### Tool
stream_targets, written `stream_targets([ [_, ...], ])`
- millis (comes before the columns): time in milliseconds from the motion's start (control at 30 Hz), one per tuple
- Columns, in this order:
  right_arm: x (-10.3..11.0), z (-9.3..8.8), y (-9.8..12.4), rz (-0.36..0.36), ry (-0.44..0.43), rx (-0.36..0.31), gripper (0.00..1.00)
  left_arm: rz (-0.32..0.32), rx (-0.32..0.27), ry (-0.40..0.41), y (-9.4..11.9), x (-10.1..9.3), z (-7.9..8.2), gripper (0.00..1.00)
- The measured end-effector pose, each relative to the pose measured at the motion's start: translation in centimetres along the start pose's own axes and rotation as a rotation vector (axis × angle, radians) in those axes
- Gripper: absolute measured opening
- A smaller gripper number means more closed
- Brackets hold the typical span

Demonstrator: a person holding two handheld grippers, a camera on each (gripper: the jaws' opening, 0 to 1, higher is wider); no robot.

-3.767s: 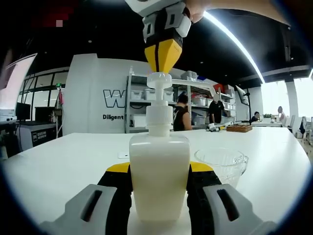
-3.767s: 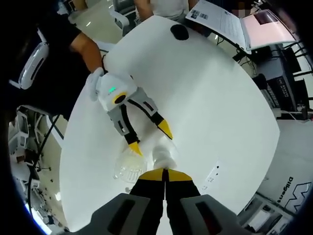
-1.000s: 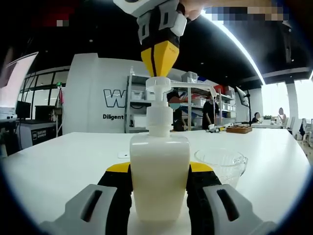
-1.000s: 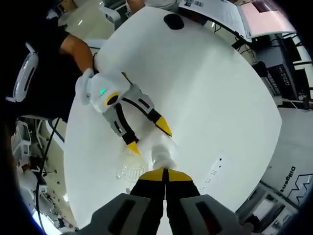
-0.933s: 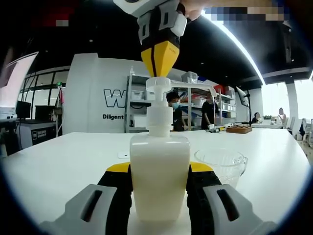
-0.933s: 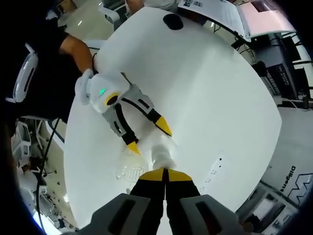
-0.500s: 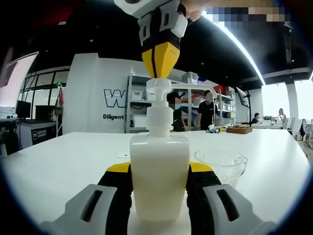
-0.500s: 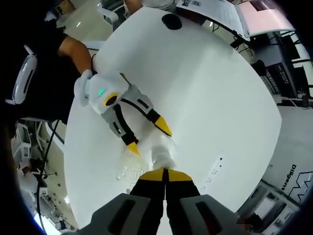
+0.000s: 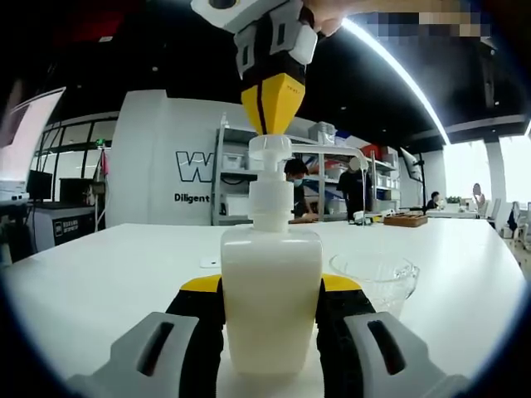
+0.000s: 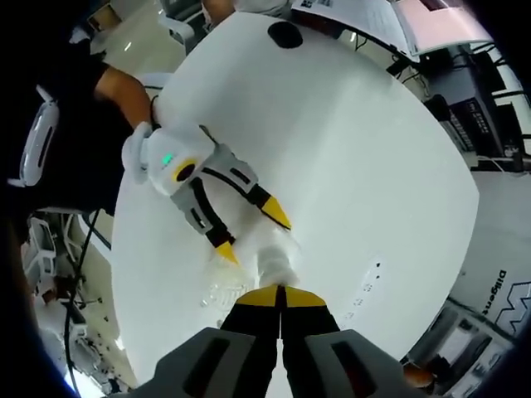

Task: Hold the bottle steady, press the pump all the way down and release, and repeat the specified number of times to dispense into the cup

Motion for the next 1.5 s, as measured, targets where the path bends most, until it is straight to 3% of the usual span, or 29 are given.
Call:
stream_targets([
  [633,0.11,0.02,-0.20,0.006,0.003,0.022,0.00,0.002,-0.002,0.001,0.02,-0.05,0.01,0.40],
  [1000,0.05,-0.18,-0.25,0.003,-0.006,-0.005,0.00,0.003,-0.002,0.002,0.06,-0.04,0.03,0.40],
  [1500,0.07,-0.10,-0.35,0.001,-0.005,0.005,0.00,0.004,-0.002,0.003,-0.08,0.11,0.05,0.40],
])
Point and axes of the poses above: the point that each gripper's makers call its tool centre point, and the gripper's own axes: y roughly backward along the fingers, x roughly to its left, z roughly out of its top, the point moved 6 cm from there along y, roughly backward along the fingers, and after that the axes turned 9 degrees about z, right-handed, at the moved point
